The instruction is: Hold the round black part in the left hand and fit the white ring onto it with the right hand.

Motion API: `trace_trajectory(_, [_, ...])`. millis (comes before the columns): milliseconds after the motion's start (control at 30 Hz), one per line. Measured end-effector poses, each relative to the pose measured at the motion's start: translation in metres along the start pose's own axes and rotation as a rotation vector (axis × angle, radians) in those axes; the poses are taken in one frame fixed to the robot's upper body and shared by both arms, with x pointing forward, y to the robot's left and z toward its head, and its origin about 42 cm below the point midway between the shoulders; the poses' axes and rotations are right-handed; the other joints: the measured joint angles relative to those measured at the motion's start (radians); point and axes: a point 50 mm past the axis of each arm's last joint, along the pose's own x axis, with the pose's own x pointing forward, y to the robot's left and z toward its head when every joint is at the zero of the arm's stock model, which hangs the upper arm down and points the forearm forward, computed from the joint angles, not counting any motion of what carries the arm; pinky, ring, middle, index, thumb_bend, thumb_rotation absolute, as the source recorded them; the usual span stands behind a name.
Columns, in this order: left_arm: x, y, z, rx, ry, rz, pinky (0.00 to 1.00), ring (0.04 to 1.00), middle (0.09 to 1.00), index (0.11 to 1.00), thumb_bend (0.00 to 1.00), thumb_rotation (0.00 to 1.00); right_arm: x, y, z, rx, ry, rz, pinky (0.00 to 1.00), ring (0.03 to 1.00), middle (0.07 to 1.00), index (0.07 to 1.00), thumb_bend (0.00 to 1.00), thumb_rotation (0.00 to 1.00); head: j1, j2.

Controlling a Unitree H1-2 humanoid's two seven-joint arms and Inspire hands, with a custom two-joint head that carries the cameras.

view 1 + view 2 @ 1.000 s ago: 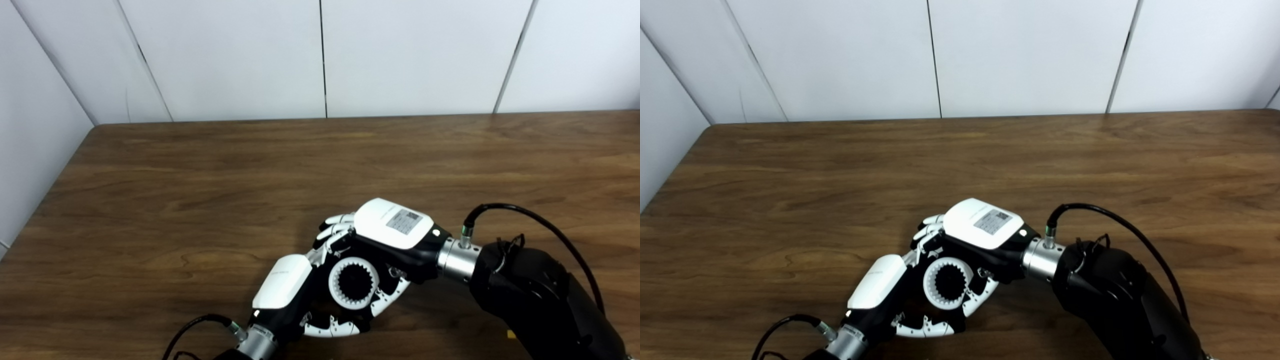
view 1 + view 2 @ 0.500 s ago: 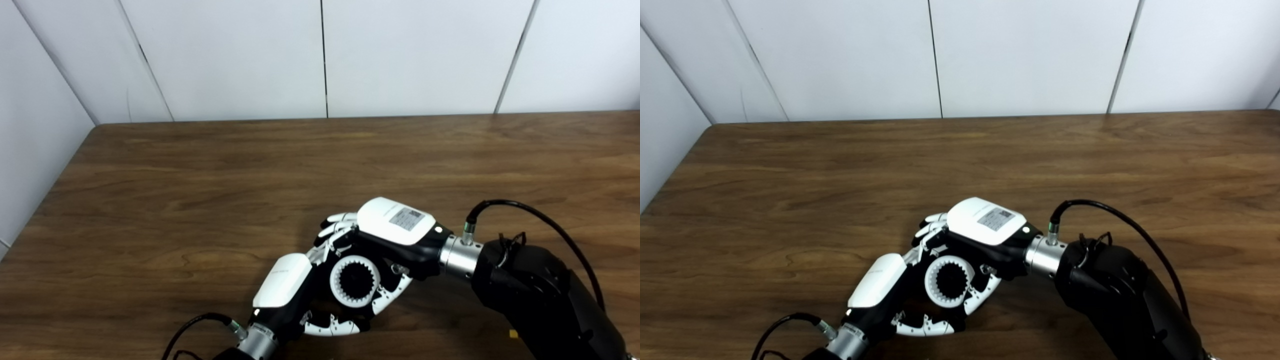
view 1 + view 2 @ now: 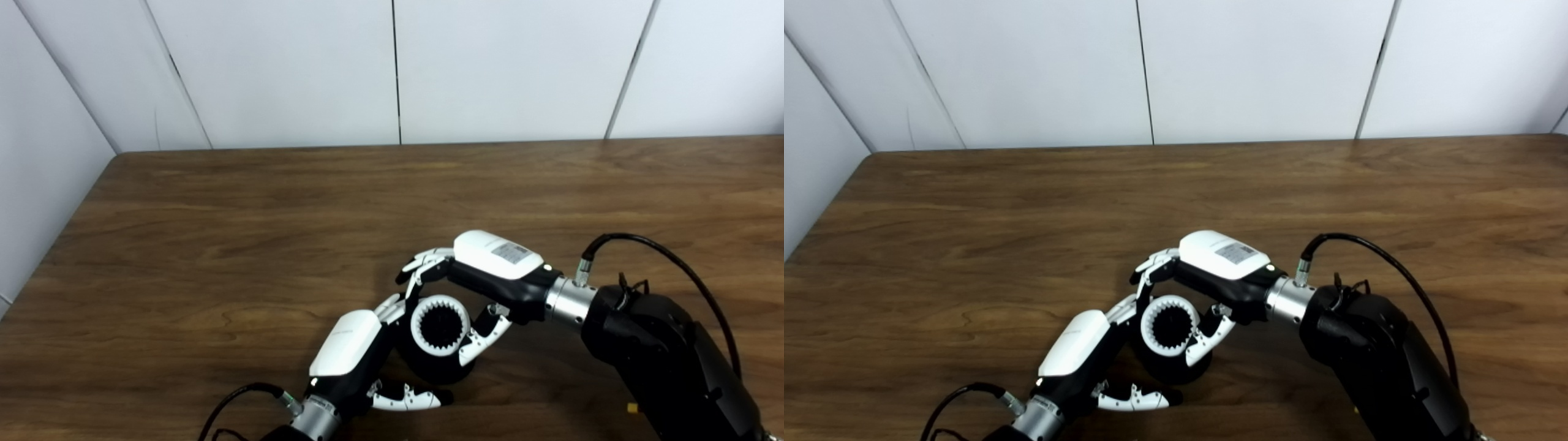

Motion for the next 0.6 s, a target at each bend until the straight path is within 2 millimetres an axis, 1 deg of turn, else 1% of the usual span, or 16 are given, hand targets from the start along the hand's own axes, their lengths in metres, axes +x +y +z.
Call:
trace_trajectory(133, [0.0, 0.0, 0.0, -0.001, 0.003, 0.0, 0.86, 0.96, 0.908, 0.852, 0.86, 0.3, 0.0, 0.002, -0.009, 0.08, 0.024, -0.006, 0.72, 0.822, 0.794, 0.493, 0.52, 0.15, 0.0, 0.003])
trace_trajectory(333, [0.001, 0.001, 0.0, 0.001, 0.003, 0.002, 0.86, 0.96, 0.907, 0.854, 0.85, 0.3, -0.001, 0.004, -0.014, 0.129, 0.047, -0.011, 0.7, 0.81, 0.793, 0.493, 0.52, 0.15, 0.006, 0.003])
trace_trajectory(433, [0.001, 0.0, 0.001, 0.0, 0.004, 0.001, 0.87, 0.963, 0.91, 0.855, 0.85, 0.3, -0.002, 0.006, -0.017, 0.163, 0.055, -0.014, 0.73, 0.822, 0.797, 0.494, 0.52, 0.15, 0.008, 0.003])
trace_trajectory(500, [0.001, 0.0, 0.001, 0.0, 0.004, 0.001, 0.86, 0.959, 0.907, 0.853, 0.86, 0.3, -0.002, 0.009, -0.022, 0.223, 0.073, -0.016, 0.76, 0.834, 0.805, 0.494, 0.52, 0.15, 0.011, 0.006])
trace_trajectory(600, [0.001, 0.001, 0.001, 0.0, 0.003, 0.002, 0.85, 0.957, 0.908, 0.851, 0.86, 0.3, -0.004, 0.013, -0.025, 0.296, 0.103, -0.024, 0.76, 0.828, 0.805, 0.494, 0.52, 0.15, 0.006, 0.006])
